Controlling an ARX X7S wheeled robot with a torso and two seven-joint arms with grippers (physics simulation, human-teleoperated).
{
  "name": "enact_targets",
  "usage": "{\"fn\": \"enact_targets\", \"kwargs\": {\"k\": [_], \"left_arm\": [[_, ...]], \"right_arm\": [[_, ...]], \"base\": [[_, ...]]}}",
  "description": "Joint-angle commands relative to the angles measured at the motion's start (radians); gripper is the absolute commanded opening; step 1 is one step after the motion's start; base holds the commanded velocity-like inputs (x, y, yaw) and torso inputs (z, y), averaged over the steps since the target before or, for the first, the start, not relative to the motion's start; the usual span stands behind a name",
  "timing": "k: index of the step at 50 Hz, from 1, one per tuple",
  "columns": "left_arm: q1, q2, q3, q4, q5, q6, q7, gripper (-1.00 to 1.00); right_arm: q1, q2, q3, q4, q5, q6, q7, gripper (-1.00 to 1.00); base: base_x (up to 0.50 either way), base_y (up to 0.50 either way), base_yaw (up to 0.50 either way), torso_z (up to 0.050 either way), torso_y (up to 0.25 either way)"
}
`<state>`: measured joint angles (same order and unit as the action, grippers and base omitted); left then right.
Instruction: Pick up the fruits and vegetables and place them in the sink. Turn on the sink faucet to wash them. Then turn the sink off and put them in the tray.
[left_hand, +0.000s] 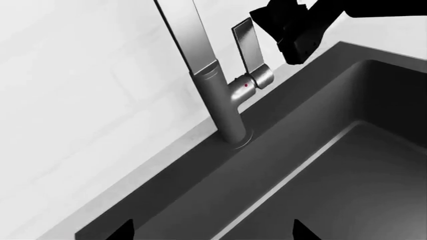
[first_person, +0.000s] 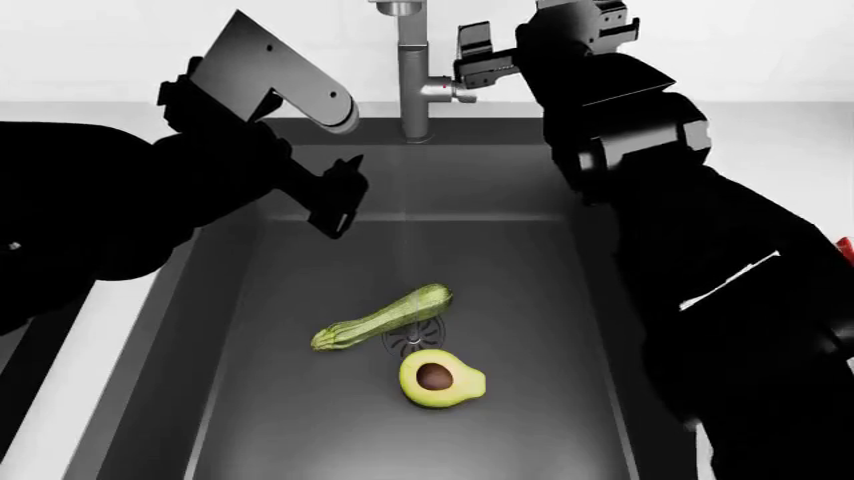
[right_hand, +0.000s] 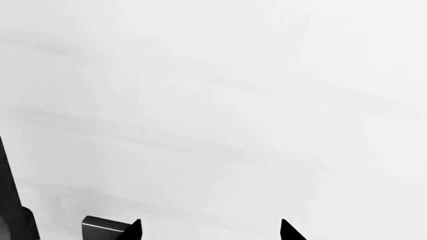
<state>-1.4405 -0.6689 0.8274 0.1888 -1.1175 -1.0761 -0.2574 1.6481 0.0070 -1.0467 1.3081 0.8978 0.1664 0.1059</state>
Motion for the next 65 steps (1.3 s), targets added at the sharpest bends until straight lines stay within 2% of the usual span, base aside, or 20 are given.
{"fn": "enact_targets", "kwargs": {"k": [1,6,9,15,19,23,34,46,65], "left_arm": [[0.005,0.001,0.006,-0.005,0.008,0.011,0.008,1.00],[0.006,0.002,0.009,-0.005,0.010,0.014,0.010,1.00],[0.002,0.005,0.008,0.008,-0.005,-0.002,-0.004,1.00],[-0.010,0.009,0.007,0.021,-0.022,-0.024,-0.016,1.00],[-0.023,0.010,0.006,0.027,-0.032,-0.042,-0.022,1.00],[-0.026,0.009,0.007,0.029,-0.036,-0.047,-0.023,1.00],[-0.051,0.018,0.033,0.032,-0.052,-0.090,-0.006,1.00],[-0.079,0.034,0.039,0.022,-0.083,-0.128,-0.001,1.00],[-0.093,0.035,0.020,-0.016,-0.099,-0.145,-0.055,1.00]], "right_arm": [[0.014,-0.007,-0.261,-0.001,0.266,-0.033,-0.039,1.00],[0.024,-0.007,-0.322,0.000,0.319,-0.041,-0.043,1.00],[0.119,0.039,-0.284,0.000,0.196,0.121,-0.096,1.00],[0.215,0.081,-0.286,-0.014,0.109,0.278,-0.203,1.00],[0.240,0.211,-0.297,-0.264,0.138,0.429,-0.127,1.00],[0.260,0.287,-0.305,-0.405,0.164,0.523,-0.107,1.00],[0.338,0.440,-0.382,-0.781,0.254,0.763,-0.316,1.00],[0.379,0.543,-0.407,-1.053,0.328,0.841,-0.470,1.00],[0.307,0.516,-0.443,-1.151,0.346,0.837,-0.522,1.00]], "base": [[0.00,0.00,0.00,0.000,0.000],[0.00,0.00,0.00,0.000,0.000],[0.00,0.00,0.00,0.000,0.000],[0.00,0.00,0.00,0.000,0.000],[0.00,0.00,0.00,0.000,0.000],[0.00,0.00,0.00,0.000,0.000],[0.00,0.00,0.00,0.000,0.000],[0.00,0.00,0.00,0.000,0.000],[0.00,0.00,0.00,0.000,0.000]]}}
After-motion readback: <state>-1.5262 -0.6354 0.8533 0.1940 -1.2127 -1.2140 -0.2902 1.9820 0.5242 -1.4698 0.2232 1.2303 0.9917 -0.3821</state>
